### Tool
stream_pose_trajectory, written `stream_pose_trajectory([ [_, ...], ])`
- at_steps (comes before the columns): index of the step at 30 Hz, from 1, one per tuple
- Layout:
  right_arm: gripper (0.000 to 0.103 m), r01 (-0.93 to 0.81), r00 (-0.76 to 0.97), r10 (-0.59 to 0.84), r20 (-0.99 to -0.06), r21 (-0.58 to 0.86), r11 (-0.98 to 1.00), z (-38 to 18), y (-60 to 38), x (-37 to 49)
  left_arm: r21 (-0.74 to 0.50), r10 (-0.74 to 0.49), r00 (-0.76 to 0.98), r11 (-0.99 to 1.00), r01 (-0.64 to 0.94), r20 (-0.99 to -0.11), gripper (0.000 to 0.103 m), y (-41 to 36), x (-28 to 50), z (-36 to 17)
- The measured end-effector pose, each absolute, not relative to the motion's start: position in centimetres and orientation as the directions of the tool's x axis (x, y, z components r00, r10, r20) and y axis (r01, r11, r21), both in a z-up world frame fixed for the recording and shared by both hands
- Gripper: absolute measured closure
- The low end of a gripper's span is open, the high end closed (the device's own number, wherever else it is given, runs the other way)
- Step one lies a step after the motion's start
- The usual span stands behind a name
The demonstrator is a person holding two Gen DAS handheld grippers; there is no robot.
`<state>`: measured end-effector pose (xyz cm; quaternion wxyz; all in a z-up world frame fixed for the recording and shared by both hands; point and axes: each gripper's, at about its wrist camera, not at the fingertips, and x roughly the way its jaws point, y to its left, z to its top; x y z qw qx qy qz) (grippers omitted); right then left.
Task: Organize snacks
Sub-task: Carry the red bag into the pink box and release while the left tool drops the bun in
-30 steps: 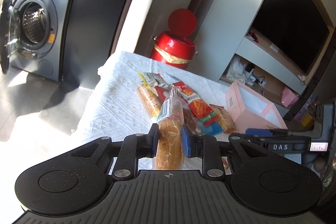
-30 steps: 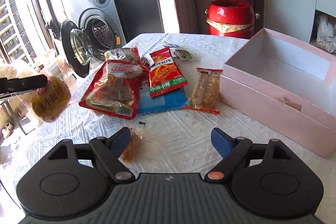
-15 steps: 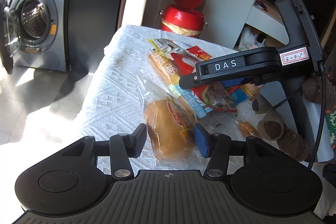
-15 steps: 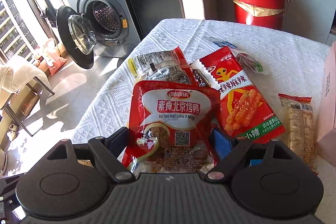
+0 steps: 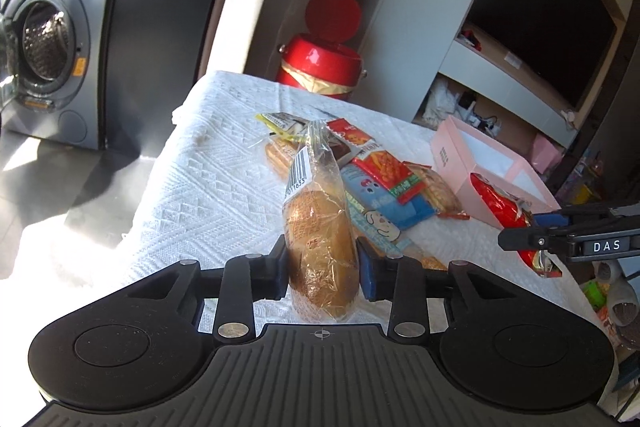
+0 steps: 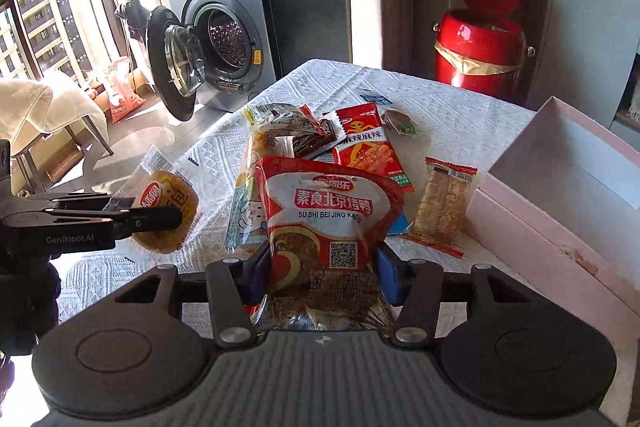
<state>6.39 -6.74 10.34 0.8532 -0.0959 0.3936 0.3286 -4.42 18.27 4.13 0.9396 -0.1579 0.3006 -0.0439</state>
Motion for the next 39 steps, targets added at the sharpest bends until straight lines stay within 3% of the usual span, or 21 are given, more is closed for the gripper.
stream_pose_trajectory([
  [4,0.051,-0.526,0.542,0.394,-0.742,0.067,0.848,9.6,-12.5,5.1,-0.334,-0.252,0.808,0.940,0.073,-0.532,0.065,16.2,-6.0,5.9],
  [8,0.051,-0.411,0.587,0.332,-0.738,0.081,0.908,9.1,-18.0,3.8,-0.363,-0.405,0.799,0.897,0.253,-0.445,0.065,12.1,-5.2,9.4],
  [13,0.050,-0.312,0.646,0.290,-0.706,0.102,0.944,9.7,-22.2,1.9,-0.356,-0.558,0.760,0.821,0.446,-0.333,0.065,5.5,1.7,14.0],
  [16,0.050,-0.298,0.676,0.278,-0.682,0.092,0.950,10.1,-23.1,1.5,-0.464,-0.641,0.704,0.746,0.477,-0.306,0.061,2.4,9.6,15.2],
  [20,0.050,-0.274,0.716,0.253,-0.651,0.071,0.959,10.9,-24.0,1.4,-0.442,-0.512,0.761,0.834,0.330,-0.399,0.064,1.0,14.7,12.9],
  [25,0.050,-0.248,0.768,0.211,-0.605,0.023,0.969,12.4,-25.5,2.3,-0.447,-0.460,0.769,0.858,0.254,-0.444,0.064,3.8,11.3,8.6],
  [29,0.049,-0.261,0.807,0.205,-0.554,-0.024,0.965,14.9,-24.9,7.8,-0.398,-0.388,0.772,0.897,0.191,-0.504,0.064,5.7,8.8,6.9],
  [31,0.028,-0.258,0.803,0.222,-0.554,0.013,0.966,16.2,-24.4,12.3,-0.323,-0.318,0.784,0.933,0.158,-0.534,0.064,6.3,7.4,6.7],
  [34,0.029,-0.233,0.775,0.221,-0.592,0.058,0.971,17.1,-22.9,18.5,-0.232,-0.257,0.776,0.962,0.146,-0.576,0.064,6.6,5.4,5.7],
  [39,0.029,-0.267,0.755,0.246,-0.608,0.058,0.962,16.4,-20.4,19.3,-0.200,-0.261,0.758,0.964,0.174,-0.598,0.064,6.9,3.8,4.5],
])
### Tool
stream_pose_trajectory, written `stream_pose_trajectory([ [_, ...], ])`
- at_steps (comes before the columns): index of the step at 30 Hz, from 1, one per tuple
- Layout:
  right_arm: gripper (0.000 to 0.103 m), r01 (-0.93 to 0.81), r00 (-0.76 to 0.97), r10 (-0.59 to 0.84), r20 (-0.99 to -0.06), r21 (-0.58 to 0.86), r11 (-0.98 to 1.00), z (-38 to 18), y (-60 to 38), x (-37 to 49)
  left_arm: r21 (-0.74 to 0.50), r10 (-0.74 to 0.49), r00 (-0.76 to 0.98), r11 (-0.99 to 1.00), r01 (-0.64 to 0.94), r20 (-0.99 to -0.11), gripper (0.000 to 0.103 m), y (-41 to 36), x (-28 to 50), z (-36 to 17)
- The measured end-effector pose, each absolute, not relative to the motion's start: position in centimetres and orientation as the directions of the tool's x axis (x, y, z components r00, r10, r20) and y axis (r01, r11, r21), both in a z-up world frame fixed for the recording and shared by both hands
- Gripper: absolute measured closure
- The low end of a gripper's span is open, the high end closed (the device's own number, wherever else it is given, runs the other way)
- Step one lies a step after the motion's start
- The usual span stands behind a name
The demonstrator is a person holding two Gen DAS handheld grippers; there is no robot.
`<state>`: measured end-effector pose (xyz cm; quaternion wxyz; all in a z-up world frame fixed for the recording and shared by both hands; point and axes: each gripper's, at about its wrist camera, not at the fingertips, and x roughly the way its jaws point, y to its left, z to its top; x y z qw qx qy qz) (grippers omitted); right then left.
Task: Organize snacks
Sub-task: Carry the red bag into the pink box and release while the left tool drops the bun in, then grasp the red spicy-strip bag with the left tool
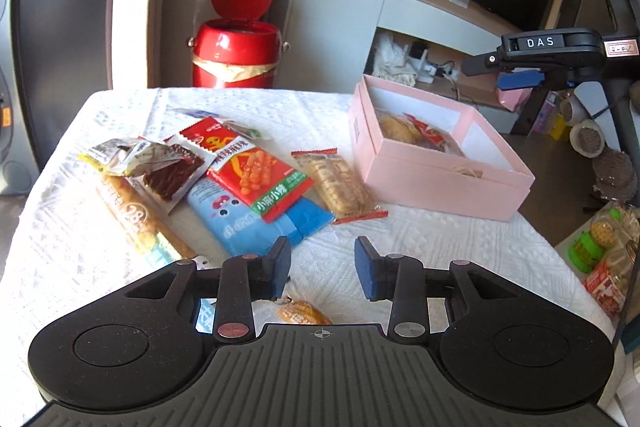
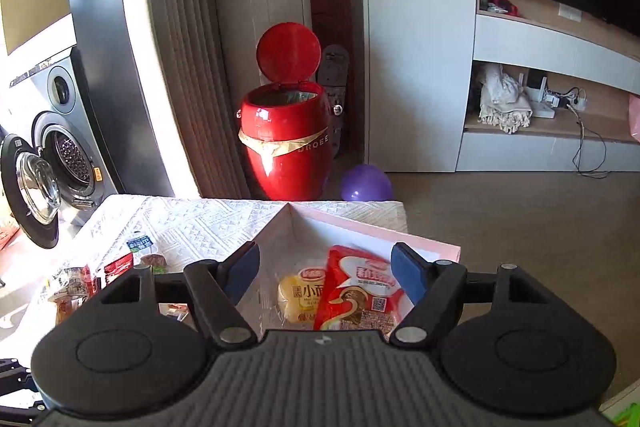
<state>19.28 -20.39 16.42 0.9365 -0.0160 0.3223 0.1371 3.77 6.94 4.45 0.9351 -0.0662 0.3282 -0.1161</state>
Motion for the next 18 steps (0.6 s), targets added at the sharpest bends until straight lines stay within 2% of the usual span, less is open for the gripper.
stream_pose_trajectory([
  [6,0.029,-0.362,0.720,0.286,-0.632,0.008,0.932,12.6,-18.6,13.1,-0.240,-0.328,0.754,0.943,0.229,-0.569,0.064,6.0,7.0,5.0],
  [10,0.029,-0.411,0.712,0.276,-0.645,-0.065,0.909,10.0,-17.7,8.8,-0.247,-0.312,0.759,0.947,0.203,-0.572,0.064,5.8,12.4,5.1],
  [15,0.029,-0.453,0.653,0.309,-0.691,-0.030,0.891,7.1,-16.5,6.4,-0.265,-0.297,0.718,0.951,0.161,-0.629,0.064,5.2,19.0,3.5],
  [18,0.029,-0.466,0.634,0.306,-0.710,-0.034,0.884,5.5,-15.8,5.9,-0.265,-0.329,0.666,0.943,0.200,-0.670,0.064,4.7,20.4,2.1],
])
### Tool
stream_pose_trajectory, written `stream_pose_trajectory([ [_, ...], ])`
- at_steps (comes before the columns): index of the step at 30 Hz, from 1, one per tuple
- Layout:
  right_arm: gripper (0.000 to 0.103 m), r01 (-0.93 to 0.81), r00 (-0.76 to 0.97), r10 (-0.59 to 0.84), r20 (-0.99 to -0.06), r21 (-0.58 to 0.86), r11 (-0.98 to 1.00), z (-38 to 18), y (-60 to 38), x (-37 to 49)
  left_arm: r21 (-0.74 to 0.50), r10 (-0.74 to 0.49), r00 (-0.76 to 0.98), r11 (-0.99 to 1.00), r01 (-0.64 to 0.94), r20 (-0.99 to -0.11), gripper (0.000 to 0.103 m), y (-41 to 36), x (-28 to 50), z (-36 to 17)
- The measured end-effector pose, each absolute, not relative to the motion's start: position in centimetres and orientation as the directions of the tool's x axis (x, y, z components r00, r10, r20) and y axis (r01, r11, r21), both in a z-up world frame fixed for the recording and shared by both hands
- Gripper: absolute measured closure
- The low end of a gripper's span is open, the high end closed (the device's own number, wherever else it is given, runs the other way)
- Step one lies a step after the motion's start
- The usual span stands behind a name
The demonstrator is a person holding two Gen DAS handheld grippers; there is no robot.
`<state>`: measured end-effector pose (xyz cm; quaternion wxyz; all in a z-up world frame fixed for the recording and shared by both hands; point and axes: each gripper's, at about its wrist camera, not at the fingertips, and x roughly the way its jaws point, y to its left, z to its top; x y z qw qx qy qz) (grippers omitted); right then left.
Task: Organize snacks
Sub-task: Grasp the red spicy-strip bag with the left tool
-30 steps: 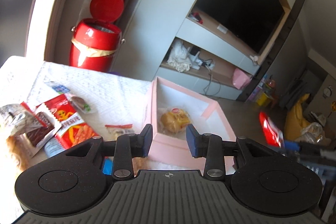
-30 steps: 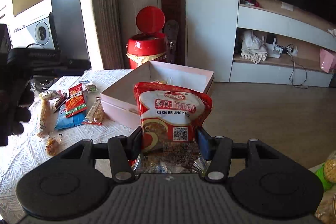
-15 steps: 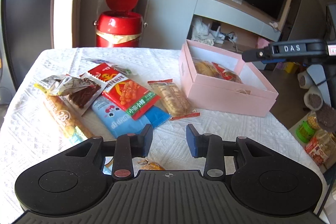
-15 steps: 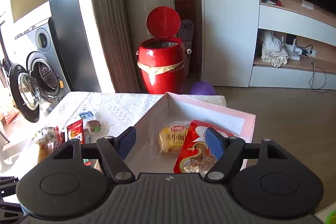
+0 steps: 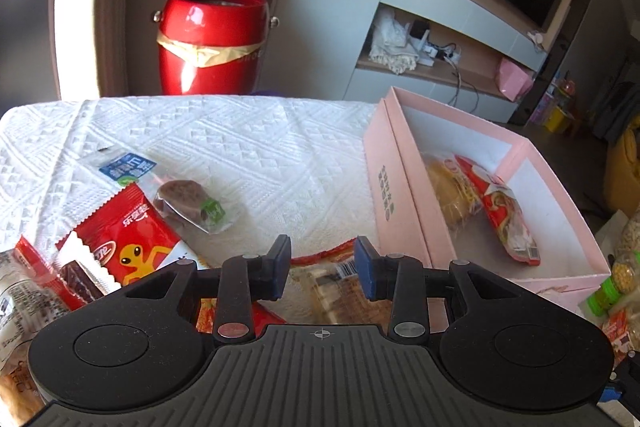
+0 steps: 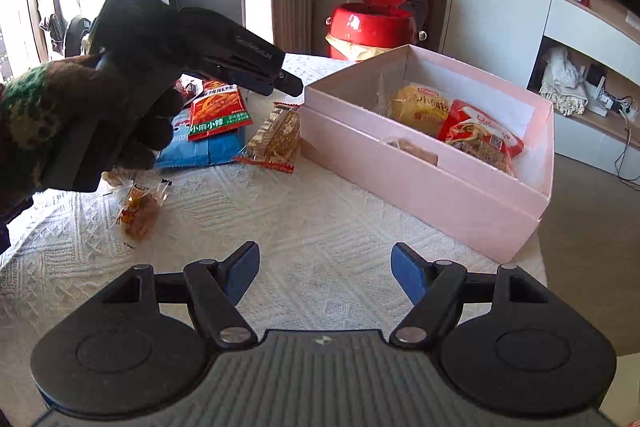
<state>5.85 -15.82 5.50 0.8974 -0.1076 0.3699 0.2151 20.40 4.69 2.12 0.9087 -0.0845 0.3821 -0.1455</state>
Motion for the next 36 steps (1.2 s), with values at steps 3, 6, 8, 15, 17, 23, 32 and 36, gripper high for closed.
stream_pose_trajectory([
  [3,0.029,-0.477,0.621,0.317,-0.717,-0.025,0.878,4.8,-15.5,5.6,-0.323,-0.400,0.626,0.916,0.239,-0.670,0.065,4.9,18.9,1.8],
  [6,0.029,-0.485,0.631,0.331,-0.702,-0.023,0.874,5.1,-15.6,5.3,-0.328,-0.410,0.610,0.912,0.248,-0.678,0.063,5.0,15.9,1.7],
  [8,0.029,-0.493,0.632,0.342,-0.695,-0.019,0.870,5.4,-15.5,5.2,-0.349,-0.424,0.597,0.904,0.246,-0.681,0.063,5.4,14.1,1.8],
  [15,0.029,-0.523,0.613,0.371,-0.698,-0.006,0.852,5.3,-14.4,4.8,-0.419,-0.482,0.575,0.873,0.251,-0.661,0.063,7.3,7.9,2.5],
  [17,0.029,-0.532,0.607,0.376,-0.701,-0.006,0.847,5.1,-14.0,4.7,-0.397,-0.457,0.602,0.886,0.241,-0.655,0.063,7.9,6.6,2.9],
  [23,0.029,-0.539,0.606,0.369,-0.705,-0.022,0.842,4.8,-13.2,4.6,-0.299,-0.240,0.755,0.952,0.061,-0.610,0.063,11.5,3.6,4.8],
  [32,0.029,-0.532,0.600,0.353,-0.718,-0.029,0.846,3.7,-12.8,4.6,-0.410,-0.084,0.818,0.891,-0.193,-0.569,0.063,20.5,9.4,6.4],
  [36,0.029,-0.520,0.619,0.354,-0.701,-0.028,0.854,3.3,-12.7,4.3,-0.437,-0.063,0.814,0.867,-0.242,-0.577,0.063,21.9,14.1,6.8],
])
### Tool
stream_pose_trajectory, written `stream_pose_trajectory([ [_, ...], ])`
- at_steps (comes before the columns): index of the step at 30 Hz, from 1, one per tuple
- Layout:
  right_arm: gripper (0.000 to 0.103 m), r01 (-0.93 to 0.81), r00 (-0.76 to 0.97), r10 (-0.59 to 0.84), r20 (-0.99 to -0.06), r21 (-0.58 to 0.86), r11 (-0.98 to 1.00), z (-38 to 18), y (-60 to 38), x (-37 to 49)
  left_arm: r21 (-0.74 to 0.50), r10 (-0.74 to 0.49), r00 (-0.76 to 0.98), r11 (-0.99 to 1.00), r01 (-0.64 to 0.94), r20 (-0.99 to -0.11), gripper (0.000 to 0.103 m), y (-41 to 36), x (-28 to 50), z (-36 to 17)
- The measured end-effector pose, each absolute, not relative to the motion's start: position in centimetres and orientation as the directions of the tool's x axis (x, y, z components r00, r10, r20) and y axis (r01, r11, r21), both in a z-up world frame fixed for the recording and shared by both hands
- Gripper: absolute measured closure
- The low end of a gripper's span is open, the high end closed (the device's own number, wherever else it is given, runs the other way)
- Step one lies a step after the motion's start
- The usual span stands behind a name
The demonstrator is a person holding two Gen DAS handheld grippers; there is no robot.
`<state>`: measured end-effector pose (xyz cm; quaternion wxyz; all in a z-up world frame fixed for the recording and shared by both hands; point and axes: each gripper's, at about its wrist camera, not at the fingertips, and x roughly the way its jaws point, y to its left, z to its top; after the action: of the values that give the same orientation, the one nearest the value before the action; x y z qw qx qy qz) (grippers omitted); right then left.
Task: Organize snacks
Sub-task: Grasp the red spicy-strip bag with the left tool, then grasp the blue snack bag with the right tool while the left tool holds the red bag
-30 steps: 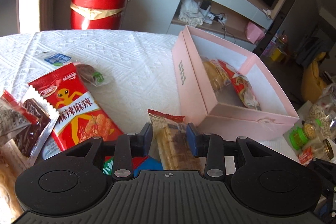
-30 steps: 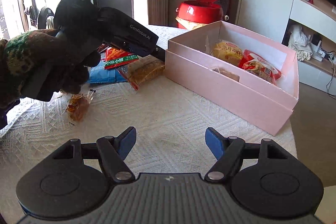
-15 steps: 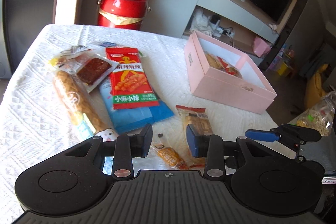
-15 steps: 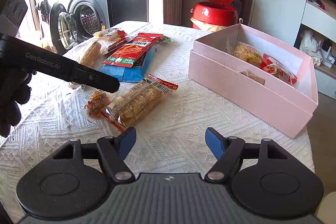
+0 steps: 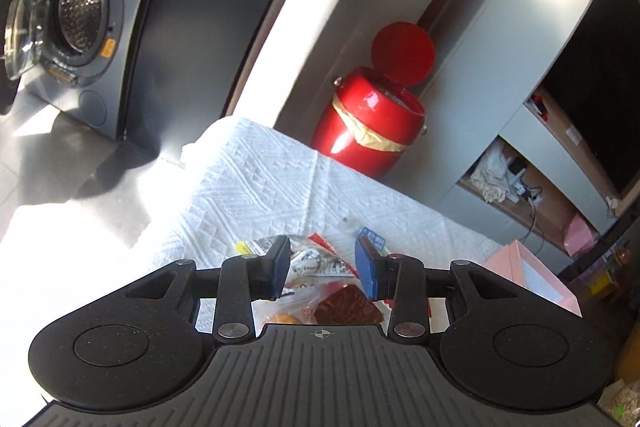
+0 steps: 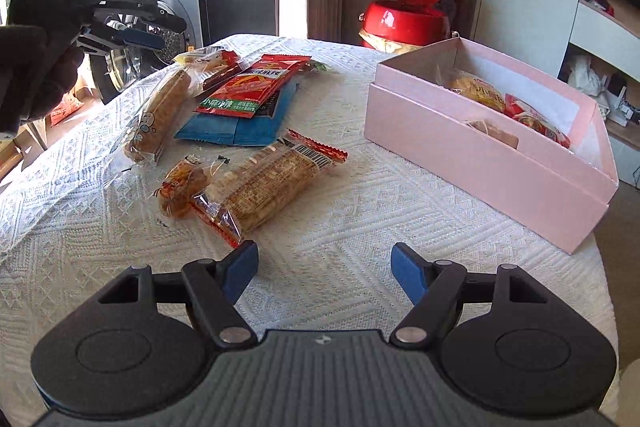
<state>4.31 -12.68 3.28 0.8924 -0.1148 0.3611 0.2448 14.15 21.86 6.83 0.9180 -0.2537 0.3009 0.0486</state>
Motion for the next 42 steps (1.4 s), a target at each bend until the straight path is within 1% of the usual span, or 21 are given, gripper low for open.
stream_pose_trajectory([
  [2,0.029,-0.518,0.626,0.358,-0.692,-0.026,0.855,3.2,-12.8,4.1,-0.411,-0.082,0.805,0.887,-0.210,-0.588,0.063,20.7,15.0,7.0],
  [4,0.029,-0.519,0.626,0.365,-0.689,-0.018,0.855,3.1,-12.9,4.1,-0.390,-0.136,0.797,0.911,-0.132,-0.589,0.063,18.7,15.1,7.0],
  [7,0.028,-0.515,0.622,0.374,-0.688,0.001,0.857,3.1,-13.1,4.3,-0.326,-0.204,0.754,0.945,-0.014,-0.624,0.063,14.4,14.0,6.4],
  [9,0.028,-0.512,0.625,0.370,-0.687,-0.003,0.859,3.0,-12.9,4.4,-0.270,-0.211,0.727,0.962,0.036,-0.653,0.063,12.0,13.7,5.7],
  [10,0.027,-0.511,0.627,0.368,-0.687,-0.006,0.860,3.0,-12.8,4.3,-0.235,-0.202,0.719,0.970,0.055,-0.665,0.063,11.0,13.7,5.4],
  [13,0.028,-0.508,0.629,0.366,-0.686,-0.006,0.861,3.0,-12.8,4.3,-0.092,-0.110,0.711,0.994,0.065,-0.695,0.063,8.4,14.2,4.2],
  [14,0.028,-0.507,0.630,0.365,-0.686,-0.007,0.862,3.0,-12.8,4.3,-0.042,-0.080,0.710,0.997,0.071,-0.700,0.062,7.9,14.3,3.7],
  [15,0.028,-0.506,0.631,0.364,-0.685,-0.007,0.862,3.0,-12.7,4.2,-0.007,-0.060,0.716,0.997,0.077,-0.695,0.059,7.4,14.3,3.6],
  [16,0.027,-0.505,0.632,0.363,-0.685,-0.009,0.863,3.0,-12.7,4.2,0.030,-0.043,0.721,0.996,0.089,-0.692,0.059,6.9,14.2,3.4],
  [17,0.027,-0.503,0.633,0.361,-0.684,-0.010,0.864,3.0,-12.7,4.1,0.041,-0.042,0.718,0.994,0.098,-0.695,0.059,6.9,14.3,3.4],
  [19,0.027,-0.502,0.634,0.362,-0.683,-0.008,0.865,3.0,-12.7,4.1,0.003,-0.086,0.697,0.992,0.125,-0.712,0.047,6.8,14.3,3.4],
  [21,0.027,-0.502,0.634,0.362,-0.683,-0.007,0.865,3.0,-12.7,4.2,-0.045,-0.130,0.690,0.989,0.139,-0.712,0.043,7.4,14.6,3.6],
  [24,0.027,-0.501,0.635,0.361,-0.683,-0.007,0.866,3.0,-12.7,4.2,-0.070,-0.135,0.695,0.990,0.122,-0.706,0.044,8.0,14.9,3.8],
  [25,0.027,-0.499,0.636,0.361,-0.682,-0.007,0.866,2.9,-12.7,4.2,-0.063,-0.119,0.699,0.992,0.105,-0.706,0.044,8.1,14.9,3.8],
  [27,0.027,-0.499,0.636,0.361,-0.682,-0.006,0.867,2.9,-12.7,4.2,-0.022,-0.050,0.704,0.999,0.048,-0.708,0.044,8.3,15.4,3.7],
  [28,0.027,-0.499,0.636,0.361,-0.682,-0.007,0.867,2.9,-12.7,4.2,-0.017,-0.037,0.704,0.999,0.035,-0.709,0.041,8.4,15.6,3.6],
  [34,0.027,-0.500,0.636,0.361,-0.682,-0.007,0.866,2.9,-12.8,4.2,-0.055,-0.045,0.703,0.998,0.008,-0.710,0.040,9.2,17.4,3.5],
  [36,0.027,-0.500,0.636,0.362,-0.682,-0.007,0.866,2.9,-12.7,4.2,-0.038,-0.032,0.702,0.999,0.007,-0.711,0.040,8.7,17.7,3.5],
  [39,0.027,-0.500,0.636,0.361,-0.682,-0.007,0.866,2.9,-12.7,4.2,-0.008,-0.021,0.696,1.000,0.022,-0.718,0.033,7.8,18.1,3.1],
  [42,0.027,-0.500,0.635,0.361,-0.682,-0.007,0.866,2.9,-12.7,4.2,0.041,0.000,0.698,0.998,0.042,-0.716,0.033,7.3,18.4,2.6],
])
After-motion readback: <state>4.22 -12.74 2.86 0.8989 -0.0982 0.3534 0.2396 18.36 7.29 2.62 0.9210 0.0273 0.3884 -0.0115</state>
